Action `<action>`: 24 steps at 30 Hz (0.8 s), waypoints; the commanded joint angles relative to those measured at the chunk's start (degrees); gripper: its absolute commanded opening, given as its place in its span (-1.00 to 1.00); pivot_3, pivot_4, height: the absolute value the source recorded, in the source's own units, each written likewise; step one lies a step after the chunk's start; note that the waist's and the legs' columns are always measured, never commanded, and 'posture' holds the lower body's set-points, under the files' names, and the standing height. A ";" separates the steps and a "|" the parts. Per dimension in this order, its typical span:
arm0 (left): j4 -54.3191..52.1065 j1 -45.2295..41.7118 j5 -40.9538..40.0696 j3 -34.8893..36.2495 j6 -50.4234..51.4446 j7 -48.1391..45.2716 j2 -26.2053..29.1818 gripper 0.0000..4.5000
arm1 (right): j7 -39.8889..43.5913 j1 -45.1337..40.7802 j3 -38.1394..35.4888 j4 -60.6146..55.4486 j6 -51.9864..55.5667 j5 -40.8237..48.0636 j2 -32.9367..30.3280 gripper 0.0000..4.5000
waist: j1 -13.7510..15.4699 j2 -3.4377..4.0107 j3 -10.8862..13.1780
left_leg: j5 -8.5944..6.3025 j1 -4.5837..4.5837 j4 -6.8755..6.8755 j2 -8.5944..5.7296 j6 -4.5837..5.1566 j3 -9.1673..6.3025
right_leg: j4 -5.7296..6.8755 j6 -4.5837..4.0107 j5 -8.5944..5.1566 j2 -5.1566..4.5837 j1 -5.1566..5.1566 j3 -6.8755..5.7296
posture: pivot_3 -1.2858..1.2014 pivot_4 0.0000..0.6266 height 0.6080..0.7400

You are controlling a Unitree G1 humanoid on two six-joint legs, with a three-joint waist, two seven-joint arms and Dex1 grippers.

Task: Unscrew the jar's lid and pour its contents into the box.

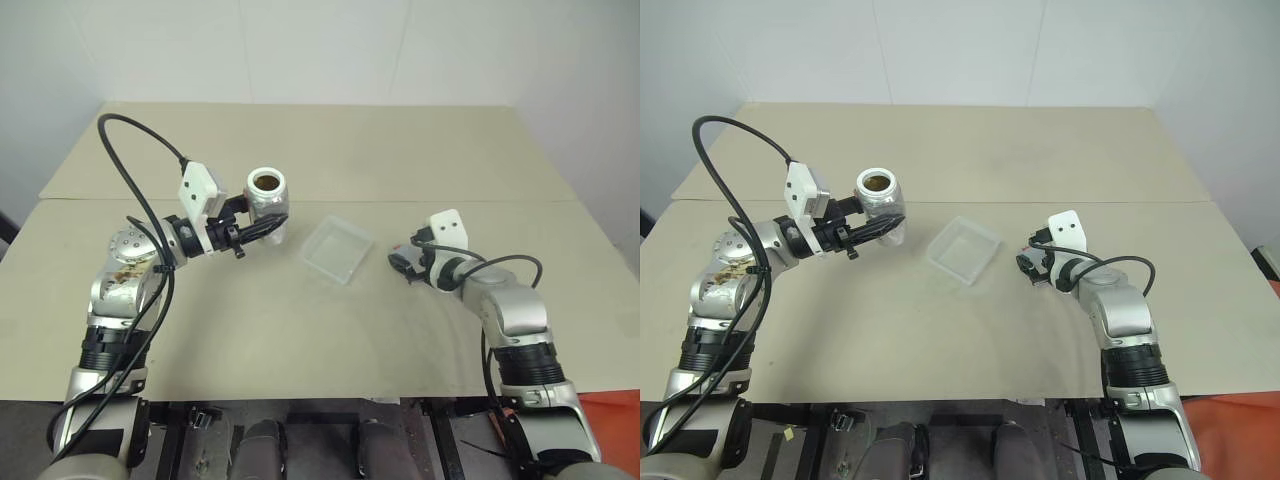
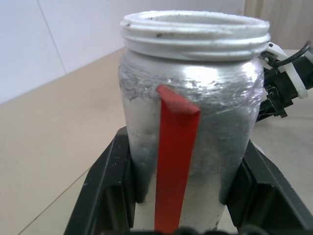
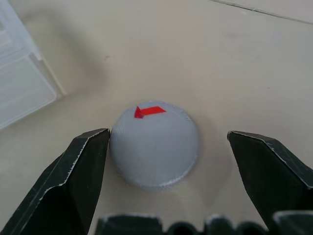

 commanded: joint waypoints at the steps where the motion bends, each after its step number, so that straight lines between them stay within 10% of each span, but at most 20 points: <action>1: -0.31 -2.15 1.10 0.90 -1.77 0.78 0.90 -0.13 | 4.46 -0.64 -2.05 -8.18 1.62 2.69 -3.68 0.99 | 0.01 0.00 0.00 | 0.00 0.00 0.00 0.00 0.00 -0.01 | 0.00 0.00 0.00 0.00 0.00 0.00 | 0.03 -0.52 1.00; 12: 24.00 -16.36 29.10 -11.59 -35.58 12.77 -0.07 -0.13 | 27.65 -6.38 -9.18 -18.82 11.25 24.58 -17.98 0.99 | 0.96 -0.01 0.01 | -0.01 0.01 0.01 -0.05 0.01 -0.02 | -0.31 0.01 0.01 0.00 0.16 -0.08 | 0.03 -0.52 1.00; 19: 44.12 -34.00 60.45 -28.30 -62.42 39.93 -0.58 -0.13 | 36.32 -9.24 -3.81 -16.50 8.49 24.54 -24.48 0.99 | 1.72 -0.04 0.02 | -0.02 -0.13 0.03 -0.09 0.03 0.00 | -0.39 0.04 0.05 -0.03 0.10 -0.11 | 0.03 -0.52 1.00; 24: 49.12 -43.79 90.01 -47.30 -58.88 66.20 -0.25 -0.13 | 37.66 -10.69 -2.91 -15.99 8.03 24.80 -24.80 0.99 | 1.67 -0.04 0.02 | -0.03 -0.26 0.04 -0.14 0.05 0.00 | -0.40 0.07 0.06 -0.06 -0.02 -0.10 | 0.03 -0.52 1.00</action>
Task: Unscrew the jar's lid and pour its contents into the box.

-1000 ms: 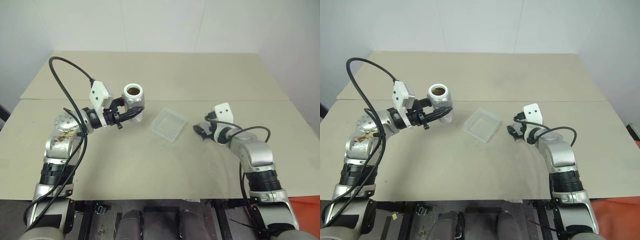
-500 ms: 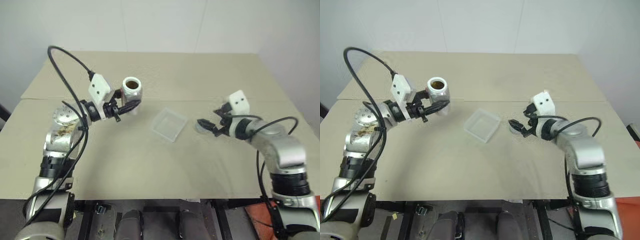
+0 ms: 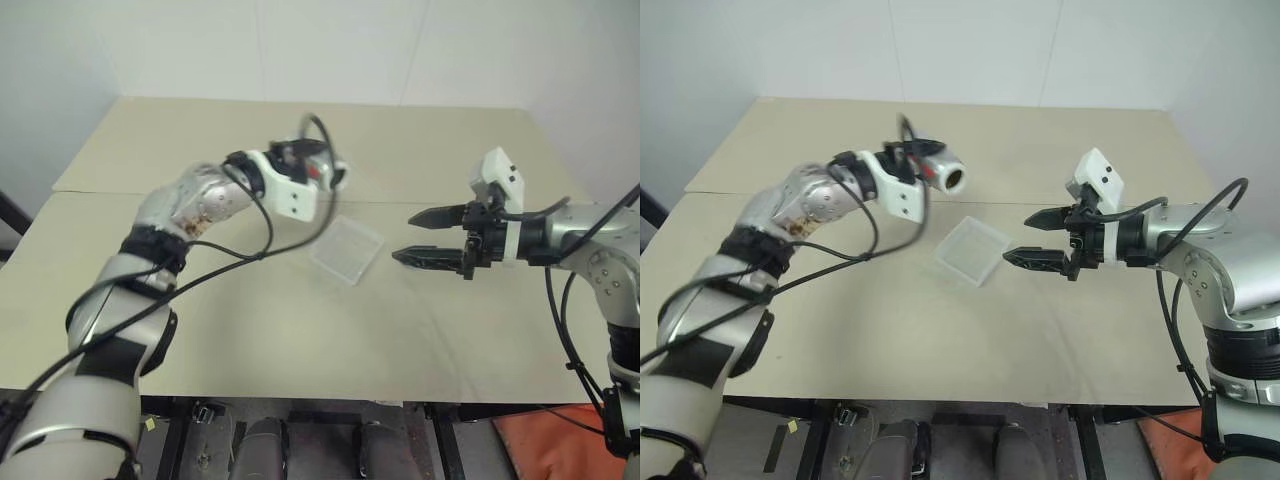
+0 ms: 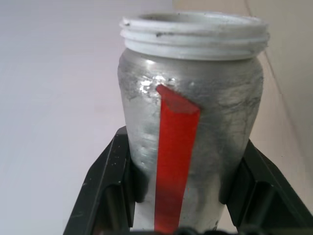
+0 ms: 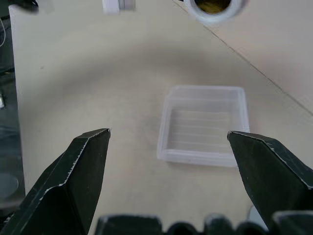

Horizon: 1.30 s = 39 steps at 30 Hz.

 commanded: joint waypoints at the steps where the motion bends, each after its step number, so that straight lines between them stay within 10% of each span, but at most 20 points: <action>1: 3.06 -4.80 17.29 -10.76 4.55 18.05 -0.95 -0.13 | 0.90 -2.08 -1.17 -0.78 -1.15 0.82 -0.91 0.99 | -0.16 0.00 0.00 | 0.00 0.00 0.00 0.00 0.00 0.01 | 0.01 0.00 0.00 0.00 -0.01 0.01 | 0.03 -0.52 1.00; 11: 9.58 -8.50 32.33 -24.17 19.09 37.13 -9.07 -0.13 | 0.08 -1.65 -2.57 -2.06 0.22 2.95 -0.43 0.99 | 0.12 -0.01 0.01 | 0.00 -0.22 0.03 0.02 0.00 -0.01 | 0.05 0.00 0.00 -0.01 -0.19 -0.04 | 0.03 -0.52 1.00; 23: 8.28 -6.46 29.50 -23.34 18.78 38.52 -6.61 -0.13 | -1.05 -0.88 -2.16 -2.73 -0.75 3.97 -0.47 0.99 | 0.06 -0.01 0.01 | 0.01 -0.22 0.03 0.02 -0.01 -0.02 | 0.08 0.00 0.00 -0.01 -0.19 -0.04 | 0.03 -0.52 1.00; 34: 10.68 -1.75 -2.59 -0.70 5.44 15.92 -2.82 -0.13 | -1.87 -1.27 -1.69 -0.97 -0.38 4.12 1.07 0.99 | 0.05 -0.01 0.01 | 0.01 -0.22 0.12 0.03 -0.02 -0.02 | 0.10 0.00 0.00 -0.03 -0.16 -0.07 | 0.03 -0.52 1.00; 39: 6.01 6.74 -27.62 13.87 7.04 -9.56 -5.53 -0.13 | -2.84 -1.20 -2.14 -0.81 -0.63 4.27 2.57 0.99 | -0.26 0.03 -0.02 | 0.01 -0.20 0.27 0.07 -0.02 -0.02 | 0.49 0.00 0.00 -0.01 -0.12 -0.11 | 0.03 -0.52 1.00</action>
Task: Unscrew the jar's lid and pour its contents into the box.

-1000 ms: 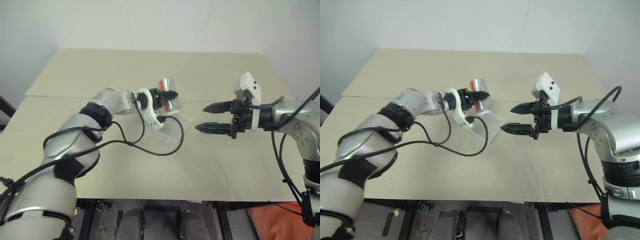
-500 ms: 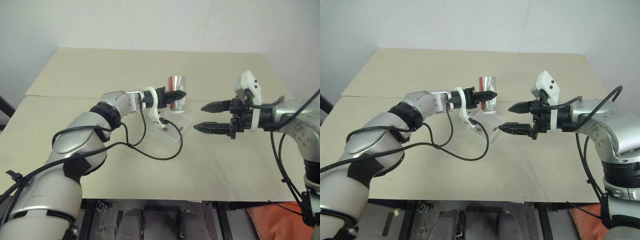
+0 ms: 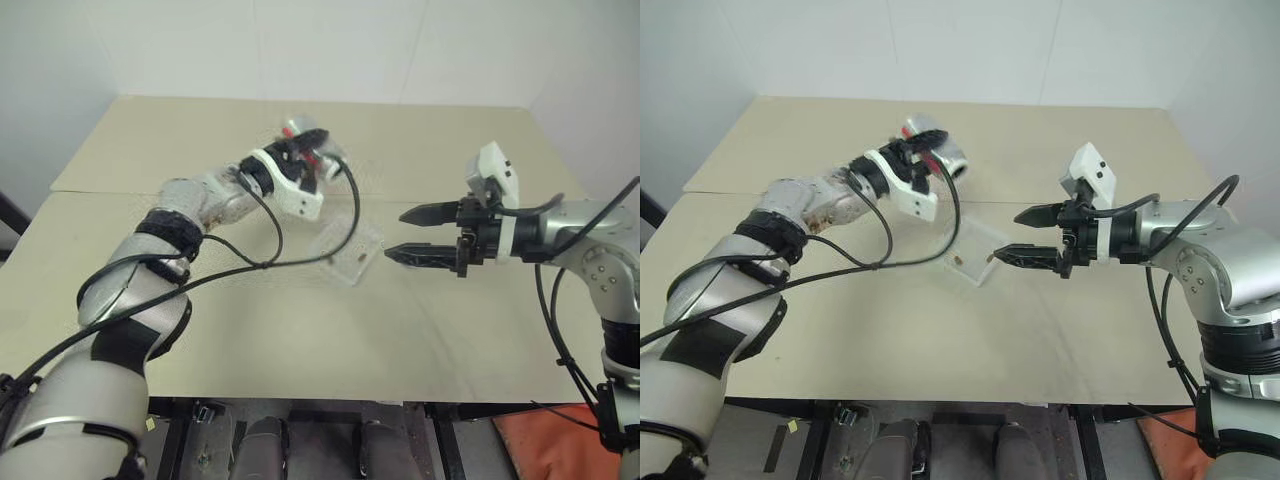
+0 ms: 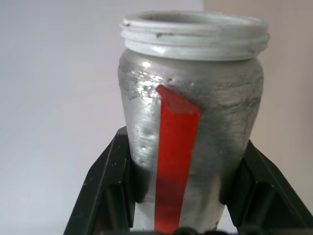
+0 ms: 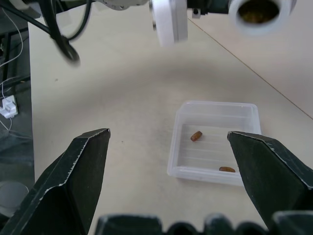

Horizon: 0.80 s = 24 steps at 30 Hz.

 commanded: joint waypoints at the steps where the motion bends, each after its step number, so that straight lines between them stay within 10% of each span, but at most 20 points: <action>1: -7.41 5.53 -17.06 8.76 3.48 -16.36 -1.57 -0.13 | -0.99 -0.39 -2.13 -0.27 -1.01 0.68 0.54 0.99 | -0.04 0.00 0.00 | 0.00 0.00 0.03 0.00 0.00 0.00 | 0.03 0.00 0.00 0.00 0.01 0.00 | 0.03 -0.52 1.00; 12: -42.68 26.51 -43.67 25.51 45.70 -29.92 -5.81 -0.13 | -1.25 1.80 -1.01 -1.64 -5.75 -2.13 0.86 0.99 | -0.18 0.01 0.00 | -0.04 -0.06 0.53 0.06 0.07 -0.16 | 0.36 0.01 0.00 0.05 0.09 -0.03 | 0.03 -0.52 1.00; 24: -46.32 35.59 -45.40 30.93 50.33 -21.97 -12.59 -0.13 | -0.30 0.94 0.53 0.12 -8.15 -4.28 1.71 0.99 | -0.05 0.01 -0.01 | -0.03 0.08 0.56 0.02 0.06 -0.28 | 0.32 0.00 0.00 0.03 0.14 0.01 | 0.03 -0.52 1.00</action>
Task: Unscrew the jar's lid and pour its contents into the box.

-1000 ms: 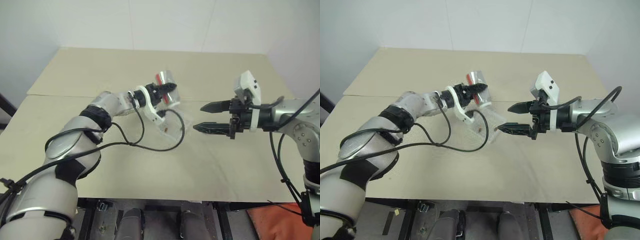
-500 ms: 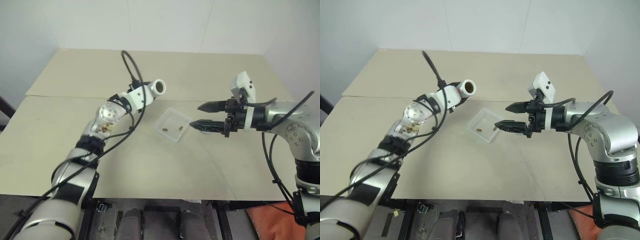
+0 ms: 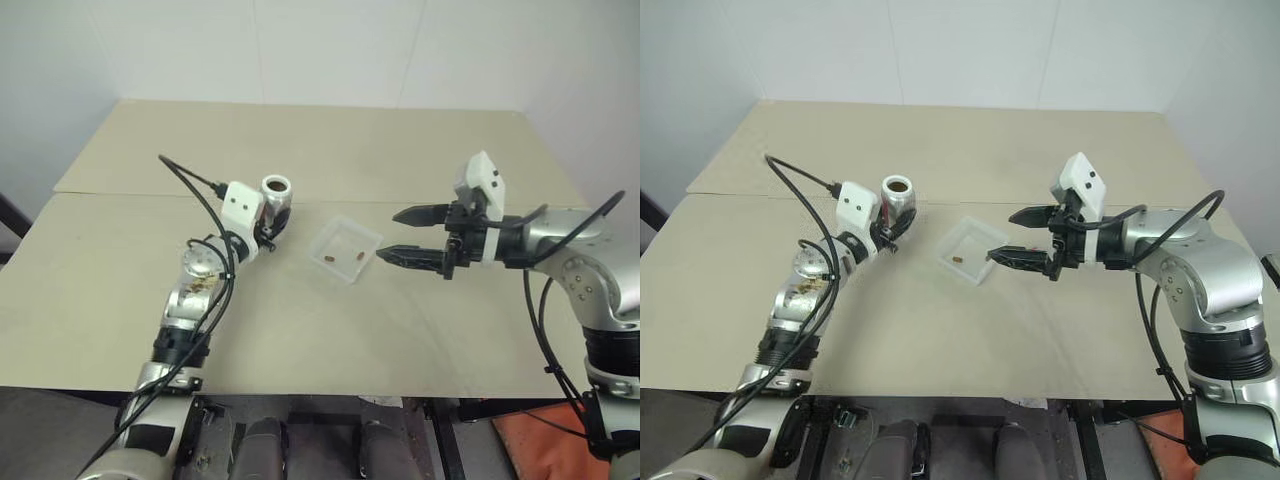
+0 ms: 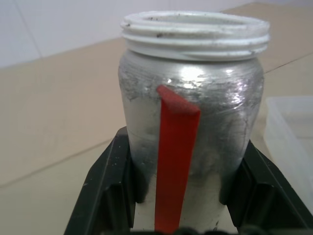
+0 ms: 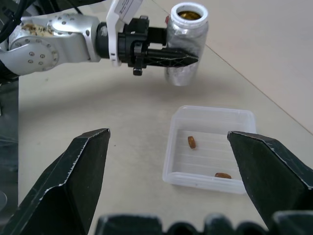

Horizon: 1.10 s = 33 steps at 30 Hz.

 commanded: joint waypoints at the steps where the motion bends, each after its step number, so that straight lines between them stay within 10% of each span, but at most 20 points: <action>1: 0.14 0.26 -0.27 1.29 -2.32 1.42 -0.83 -0.13 | 0.73 -1.30 -0.67 -0.78 -1.69 -0.15 -0.29 0.99 | 0.03 0.00 0.00 | 0.00 0.00 0.00 -0.01 0.00 0.00 | 0.00 0.00 0.00 0.00 0.00 0.00 | 0.03 -0.52 1.00; 21: 3.47 3.57 2.19 0.68 -5.66 9.38 -7.56 -0.13 | 0.87 0.64 -1.89 -3.42 -1.38 0.37 -0.45 0.99 | 0.04 0.00 0.00 | 0.00 0.10 -0.02 -0.03 0.00 -0.04 | -0.03 0.00 0.00 -0.02 0.08 0.02 | 0.03 -0.52 1.00; 29: -0.55 4.99 1.54 0.67 -2.39 9.20 -7.05 0.99 | 0.87 0.31 -1.60 -3.24 -1.78 0.08 -0.17 1.00 | 0.00 0.00 0.00 | 0.00 0.13 -0.04 -0.02 0.00 -0.16 | -0.03 0.00 0.00 -0.01 0.06 0.06 | 0.03 -0.52 1.00; 33: -2.77 5.79 1.39 -0.02 -0.71 8.00 -6.35 0.99 | 0.78 0.09 -1.01 -3.32 -2.26 -0.58 -0.15 1.00 | 0.04 0.00 0.00 | 0.00 0.13 -0.05 -0.02 0.00 -0.16 | -0.06 0.00 0.00 -0.02 0.08 0.06 | 0.03 -0.52 1.00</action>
